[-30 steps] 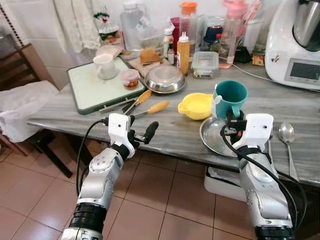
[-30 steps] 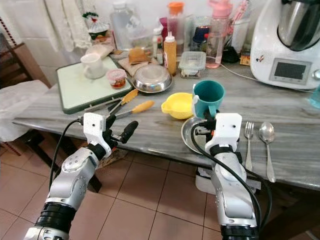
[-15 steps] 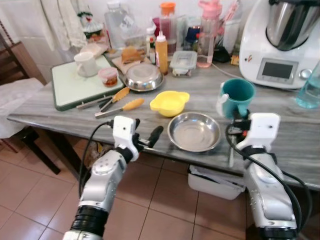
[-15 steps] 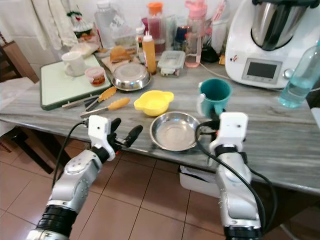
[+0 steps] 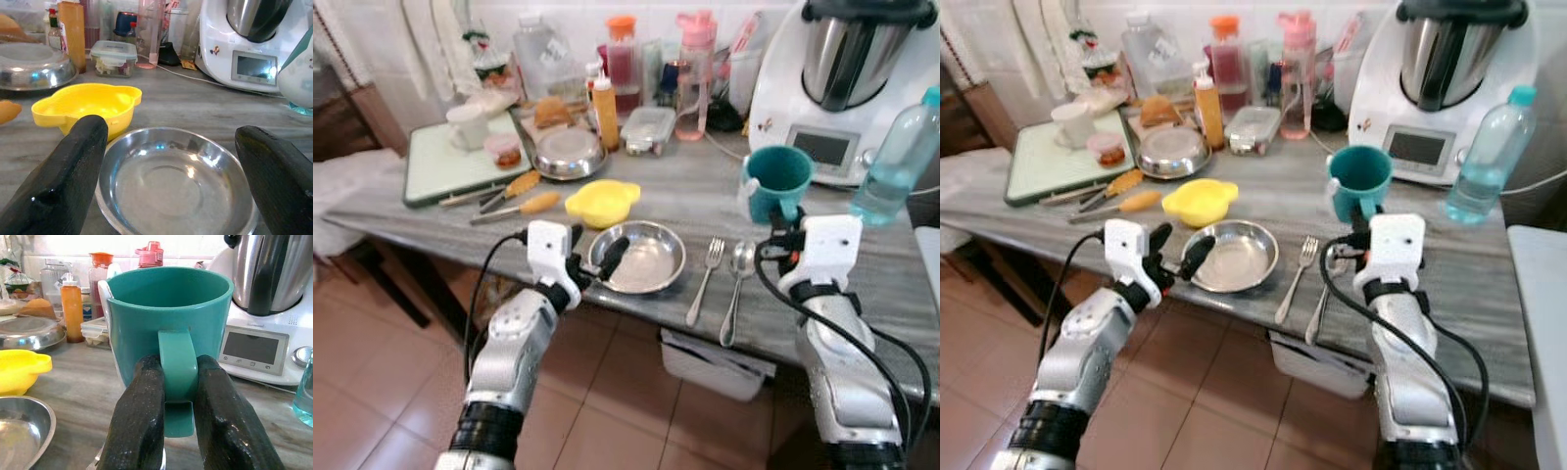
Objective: Setting the table
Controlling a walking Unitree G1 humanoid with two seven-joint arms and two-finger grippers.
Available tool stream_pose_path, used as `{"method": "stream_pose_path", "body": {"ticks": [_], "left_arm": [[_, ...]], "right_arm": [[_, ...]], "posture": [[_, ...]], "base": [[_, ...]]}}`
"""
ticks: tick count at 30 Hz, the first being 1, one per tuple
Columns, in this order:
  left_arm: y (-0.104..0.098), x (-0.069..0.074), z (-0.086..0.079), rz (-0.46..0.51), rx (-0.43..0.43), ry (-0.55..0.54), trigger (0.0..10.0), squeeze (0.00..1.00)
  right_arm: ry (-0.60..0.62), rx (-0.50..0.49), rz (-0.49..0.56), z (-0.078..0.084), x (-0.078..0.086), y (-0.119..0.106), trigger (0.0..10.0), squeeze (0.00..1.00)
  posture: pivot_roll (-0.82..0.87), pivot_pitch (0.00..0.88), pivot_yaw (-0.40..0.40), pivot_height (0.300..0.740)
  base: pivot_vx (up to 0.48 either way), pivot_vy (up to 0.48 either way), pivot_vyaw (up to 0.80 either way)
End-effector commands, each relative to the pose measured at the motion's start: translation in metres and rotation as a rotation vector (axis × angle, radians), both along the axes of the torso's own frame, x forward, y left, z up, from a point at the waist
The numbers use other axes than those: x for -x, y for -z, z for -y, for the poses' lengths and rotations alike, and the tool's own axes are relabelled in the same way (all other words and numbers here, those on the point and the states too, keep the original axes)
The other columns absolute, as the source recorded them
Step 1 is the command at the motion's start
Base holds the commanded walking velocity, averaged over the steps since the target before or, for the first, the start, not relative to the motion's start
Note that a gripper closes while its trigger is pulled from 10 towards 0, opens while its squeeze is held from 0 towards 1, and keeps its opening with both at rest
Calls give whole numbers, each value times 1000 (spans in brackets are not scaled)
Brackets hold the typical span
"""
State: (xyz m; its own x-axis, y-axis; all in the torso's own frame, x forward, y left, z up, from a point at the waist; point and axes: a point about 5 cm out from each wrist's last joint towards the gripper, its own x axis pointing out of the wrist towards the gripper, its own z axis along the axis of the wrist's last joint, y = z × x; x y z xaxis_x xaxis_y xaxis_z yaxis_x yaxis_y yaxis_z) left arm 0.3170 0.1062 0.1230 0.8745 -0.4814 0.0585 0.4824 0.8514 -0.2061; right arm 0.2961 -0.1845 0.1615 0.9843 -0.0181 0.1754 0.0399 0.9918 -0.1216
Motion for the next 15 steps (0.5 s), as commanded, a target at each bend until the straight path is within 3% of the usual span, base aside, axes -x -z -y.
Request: {"method": "stream_pose_path", "body": {"ticks": [1, 6, 15], "left_arm": [[-4, -1, -6, 14, -15, -22, 10000, 0], [-4, -1, -7, 17, -17, -27, 10000, 0], [-5, -2, -8, 25, -28, -33, 10000, 0]], "right_arm": [[-25, -6, 37, -6, -1, -9, 10000, 0], [-26, -11, 33, -7, -1, -8, 10000, 0], [-25, -8, 37, -7, -2, -9, 10000, 0]], "posture": [[-89, 0, 73, 740], [-87, 0, 74, 740], [-89, 0, 73, 740]], "base": [[0, 0, 0], [0, 0, -348], [0, 0, 0]]}}
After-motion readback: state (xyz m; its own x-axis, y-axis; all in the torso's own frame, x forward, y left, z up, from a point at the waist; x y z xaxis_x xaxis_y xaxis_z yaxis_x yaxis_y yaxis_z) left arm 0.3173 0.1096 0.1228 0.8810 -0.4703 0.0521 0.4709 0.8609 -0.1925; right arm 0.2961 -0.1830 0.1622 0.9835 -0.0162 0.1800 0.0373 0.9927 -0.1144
